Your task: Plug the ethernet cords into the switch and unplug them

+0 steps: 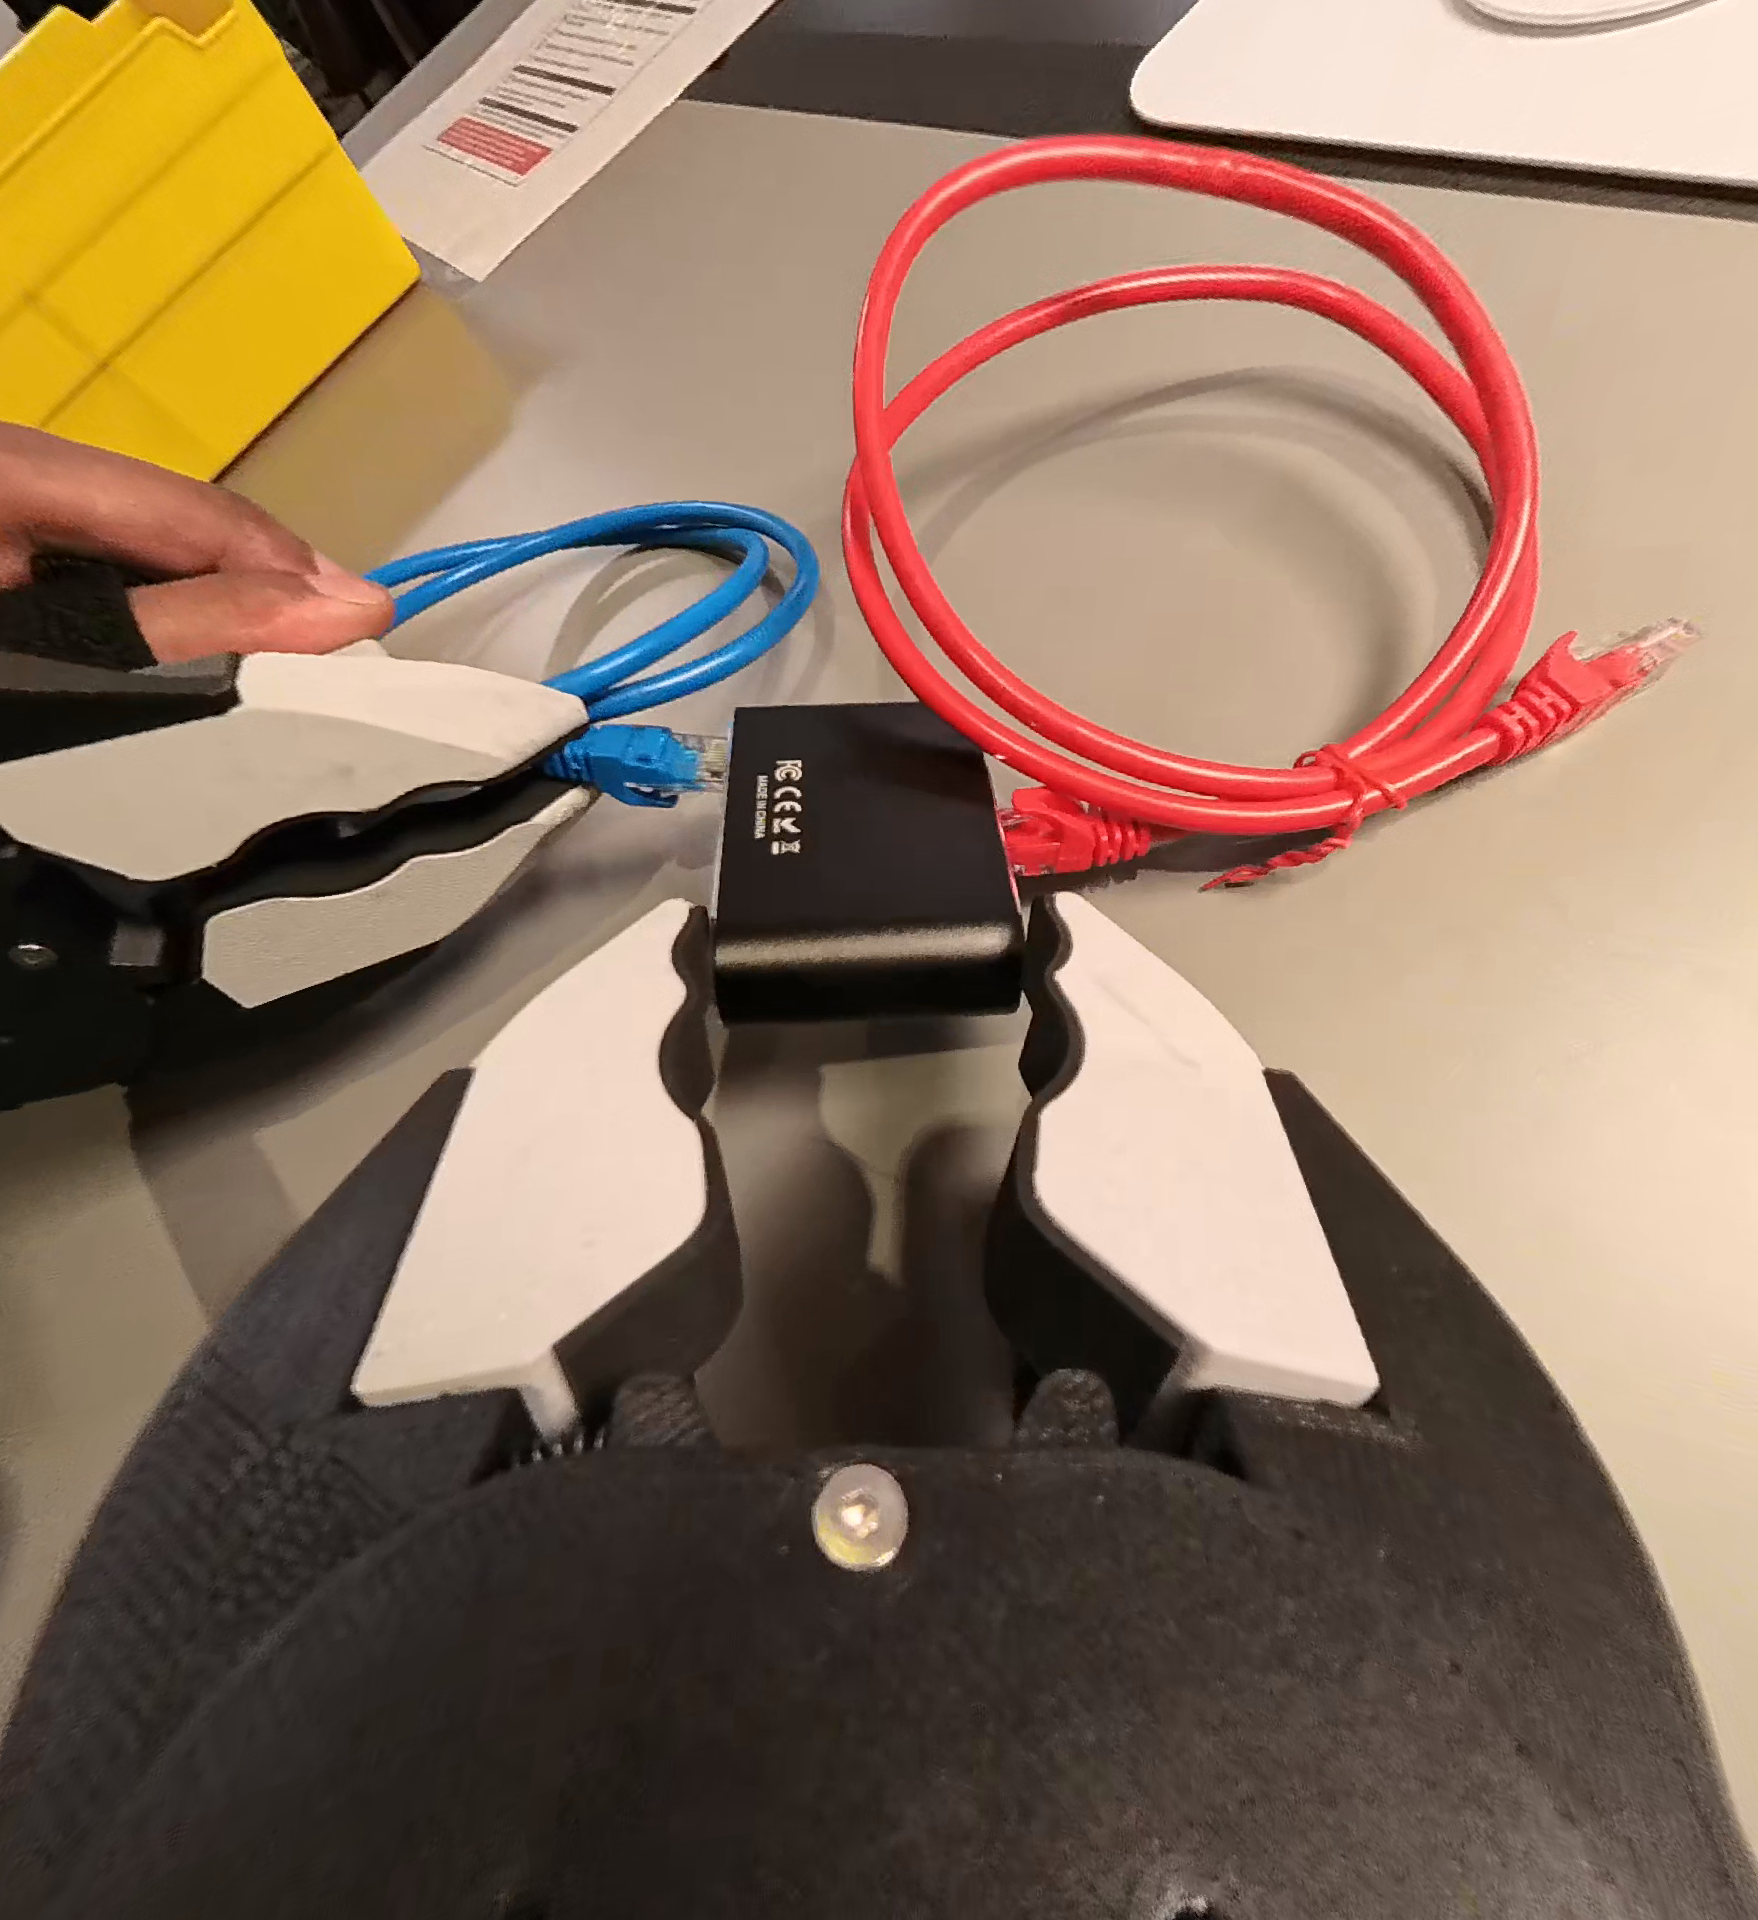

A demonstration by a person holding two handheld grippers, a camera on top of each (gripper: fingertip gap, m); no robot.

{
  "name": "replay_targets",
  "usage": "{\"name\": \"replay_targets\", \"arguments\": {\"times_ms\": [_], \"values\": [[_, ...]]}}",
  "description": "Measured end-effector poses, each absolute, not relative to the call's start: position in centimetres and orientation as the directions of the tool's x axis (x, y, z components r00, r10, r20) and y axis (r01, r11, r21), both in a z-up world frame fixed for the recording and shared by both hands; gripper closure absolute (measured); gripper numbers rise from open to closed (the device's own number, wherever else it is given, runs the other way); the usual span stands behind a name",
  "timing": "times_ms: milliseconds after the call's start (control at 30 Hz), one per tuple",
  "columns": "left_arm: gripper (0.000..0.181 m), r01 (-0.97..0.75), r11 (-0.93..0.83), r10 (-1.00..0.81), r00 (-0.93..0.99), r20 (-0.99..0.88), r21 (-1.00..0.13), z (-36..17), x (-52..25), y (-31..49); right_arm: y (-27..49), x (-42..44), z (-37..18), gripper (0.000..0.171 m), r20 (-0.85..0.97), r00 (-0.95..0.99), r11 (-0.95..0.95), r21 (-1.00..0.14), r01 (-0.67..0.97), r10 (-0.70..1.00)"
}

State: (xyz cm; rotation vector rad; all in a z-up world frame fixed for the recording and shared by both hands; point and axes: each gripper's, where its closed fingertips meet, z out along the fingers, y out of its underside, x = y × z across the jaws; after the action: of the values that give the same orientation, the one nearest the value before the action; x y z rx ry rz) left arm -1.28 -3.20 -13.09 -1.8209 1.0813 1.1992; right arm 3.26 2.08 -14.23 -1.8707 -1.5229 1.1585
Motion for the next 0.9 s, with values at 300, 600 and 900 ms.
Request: {"name": "replay_targets", "arguments": {"times_ms": [300,600,900], "values": [[0.172,-0.901,-0.419,-0.262,0.240,-0.935,-0.114,-13.22,-1.20,-3.14,2.00,3.23,-14.30,0.113,-0.312,0.042,-0.283,-0.787,0.548,0.949],[0.172,-0.891,-0.444,-0.259,0.229,-0.938,-0.095,-13.30,-1.37,-3.08,2.04,3.30,-14.17,0.113,-0.317,0.076,-0.307,-0.787,0.535,0.945],[0.172,-0.877,-0.464,-0.278,0.275,-0.920,-0.123,-13.84,-1.38,-3.17,2.39,3.32,-14.04,0.113,-0.314,0.107,-0.323,-0.797,0.510,0.943]]}}
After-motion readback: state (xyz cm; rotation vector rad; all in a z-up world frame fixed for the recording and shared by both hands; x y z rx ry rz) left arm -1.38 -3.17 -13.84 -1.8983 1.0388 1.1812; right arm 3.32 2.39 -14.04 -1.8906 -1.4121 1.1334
